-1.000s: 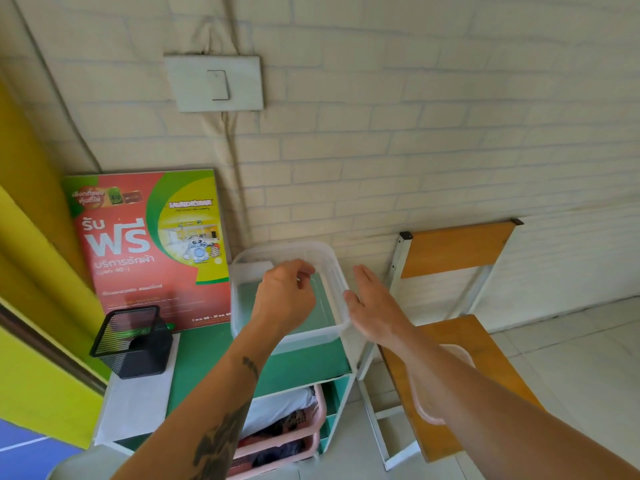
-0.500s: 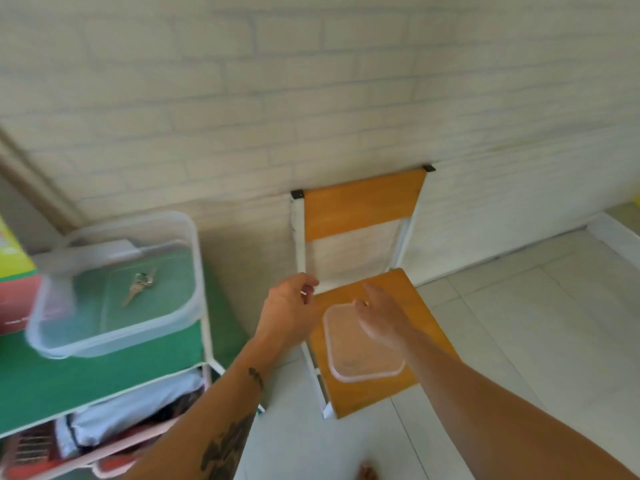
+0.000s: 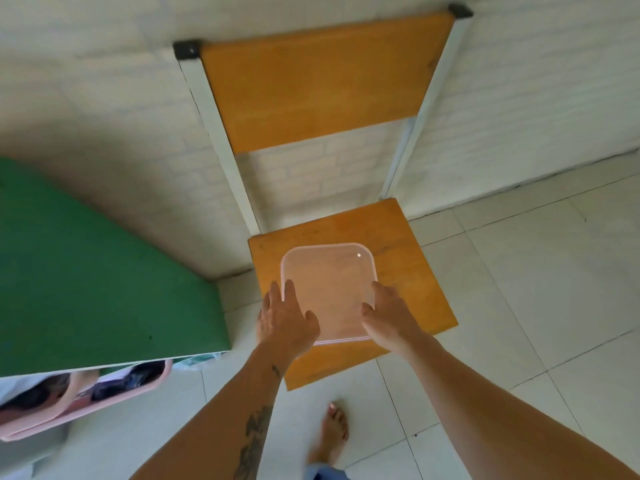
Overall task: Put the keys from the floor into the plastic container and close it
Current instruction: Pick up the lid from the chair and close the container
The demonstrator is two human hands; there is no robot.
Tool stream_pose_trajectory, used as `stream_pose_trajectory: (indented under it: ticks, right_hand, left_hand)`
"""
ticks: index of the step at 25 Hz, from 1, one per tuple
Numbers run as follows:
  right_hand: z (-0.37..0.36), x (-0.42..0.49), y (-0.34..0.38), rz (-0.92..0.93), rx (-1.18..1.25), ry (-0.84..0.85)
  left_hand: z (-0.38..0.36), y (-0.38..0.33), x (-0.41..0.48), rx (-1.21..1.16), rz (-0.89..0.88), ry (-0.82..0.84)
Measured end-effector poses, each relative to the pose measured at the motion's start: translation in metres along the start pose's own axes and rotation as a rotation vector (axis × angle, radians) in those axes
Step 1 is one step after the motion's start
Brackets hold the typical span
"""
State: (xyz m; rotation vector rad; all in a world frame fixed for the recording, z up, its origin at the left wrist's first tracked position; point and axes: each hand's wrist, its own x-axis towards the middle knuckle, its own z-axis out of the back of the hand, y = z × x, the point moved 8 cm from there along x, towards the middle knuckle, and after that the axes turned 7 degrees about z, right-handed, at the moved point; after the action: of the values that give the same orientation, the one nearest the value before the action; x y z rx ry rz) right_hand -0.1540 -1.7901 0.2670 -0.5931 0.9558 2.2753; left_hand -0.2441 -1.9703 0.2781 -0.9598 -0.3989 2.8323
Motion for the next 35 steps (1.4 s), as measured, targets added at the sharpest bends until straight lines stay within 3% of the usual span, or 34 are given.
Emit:
stream_pose_trajectory:
  ticks: [9,18,21,28,32,35]
  right_hand:
    - [-0.035,0.039,-0.021,-0.016,0.079,-0.073]
    - [-0.033,0.040,-0.026,0.008,0.147,-0.137]
    - [-0.025,0.028,-0.019,-0.015,0.152,-0.193]
    - [0.055,-0.055,0.053,0.093,0.113,-0.575]
    - [0.105,-0.116,0.115,0.167,0.072,-0.707]
    - [0.134,-0.156,0.167,0.232,0.012,-0.802]
  left_hand:
    - [-0.048,0.019,0.038,-0.121,0.051,0.074]
    - [-0.052,0.030,0.038,-0.304,0.054,0.075]
    - [-0.023,0.024,0.025,-0.277,-0.009,-0.081]
    - [0.103,-0.021,-0.051,-0.397,-0.319,-0.540]
    - [0.181,-0.033,-0.111,-0.432,-0.433,-0.647]
    - [0.231,-0.025,-0.145,-0.454,-0.421,-0.665]
